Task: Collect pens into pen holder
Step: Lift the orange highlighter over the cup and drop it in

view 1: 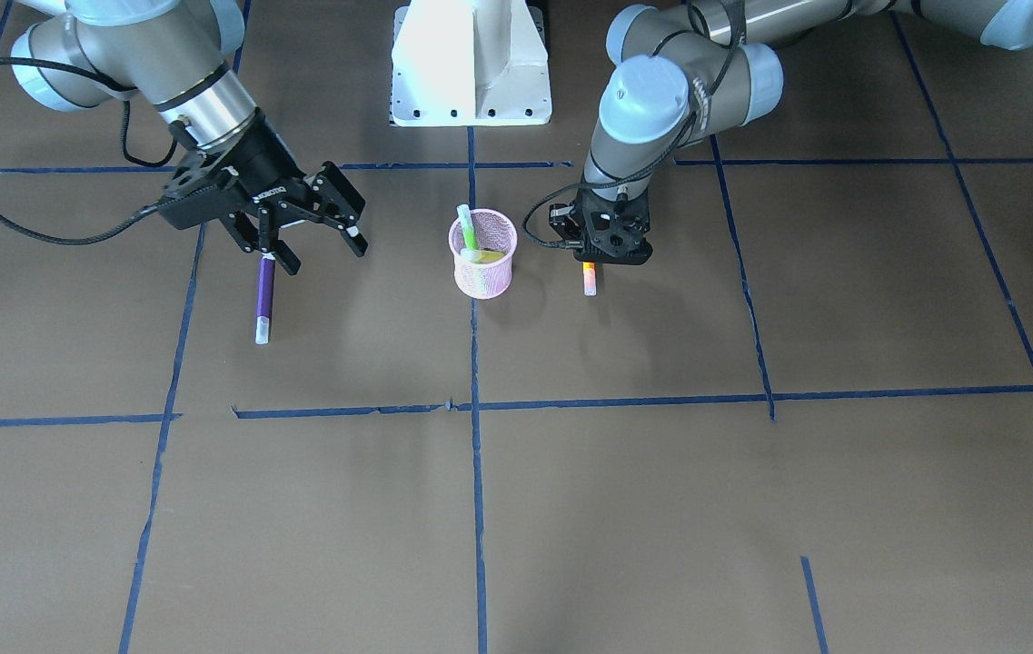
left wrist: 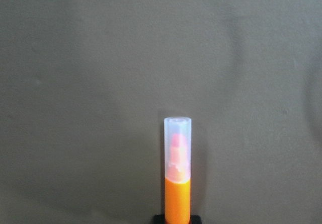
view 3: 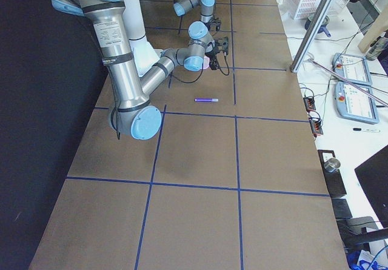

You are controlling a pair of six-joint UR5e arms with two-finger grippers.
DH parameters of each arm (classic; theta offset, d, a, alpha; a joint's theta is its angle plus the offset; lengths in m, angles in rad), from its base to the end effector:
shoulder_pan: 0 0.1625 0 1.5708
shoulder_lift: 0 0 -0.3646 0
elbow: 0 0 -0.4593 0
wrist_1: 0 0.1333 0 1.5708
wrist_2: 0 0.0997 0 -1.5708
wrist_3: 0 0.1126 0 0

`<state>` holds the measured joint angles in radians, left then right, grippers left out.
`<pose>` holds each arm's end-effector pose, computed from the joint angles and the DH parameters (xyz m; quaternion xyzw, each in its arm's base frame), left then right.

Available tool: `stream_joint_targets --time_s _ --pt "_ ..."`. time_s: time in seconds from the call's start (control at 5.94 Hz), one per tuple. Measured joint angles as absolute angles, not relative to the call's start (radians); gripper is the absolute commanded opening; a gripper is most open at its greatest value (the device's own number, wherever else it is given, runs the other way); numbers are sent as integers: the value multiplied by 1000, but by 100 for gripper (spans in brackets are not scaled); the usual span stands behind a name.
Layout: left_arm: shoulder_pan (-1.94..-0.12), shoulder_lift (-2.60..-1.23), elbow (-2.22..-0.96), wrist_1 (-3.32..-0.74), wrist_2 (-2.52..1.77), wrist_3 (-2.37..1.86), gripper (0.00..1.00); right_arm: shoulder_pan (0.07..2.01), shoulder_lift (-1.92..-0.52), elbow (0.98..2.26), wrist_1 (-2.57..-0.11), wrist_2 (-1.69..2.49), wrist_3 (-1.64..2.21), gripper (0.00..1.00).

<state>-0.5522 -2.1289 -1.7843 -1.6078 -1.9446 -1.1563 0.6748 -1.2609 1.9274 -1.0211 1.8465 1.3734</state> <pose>0.5195 -0.4283 0.1518 0.0284 0.4216 0.0108 0.9063 -0.4109 -0.4603 0.1699 0.1368 -0.5606 0.1159 0.8085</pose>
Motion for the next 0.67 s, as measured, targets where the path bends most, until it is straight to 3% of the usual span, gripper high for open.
stream_joint_targets --time_s 0.34,0.67 --pt "-543 -2144 -1942 -1691 -1702 -1314 0 719 -1291 1949 -1018 1911 1370 99" --pt "-406 -2149 -1964 -1825 -1388 -1407 0 727 -1303 1951 -1019 1911 1369 99"
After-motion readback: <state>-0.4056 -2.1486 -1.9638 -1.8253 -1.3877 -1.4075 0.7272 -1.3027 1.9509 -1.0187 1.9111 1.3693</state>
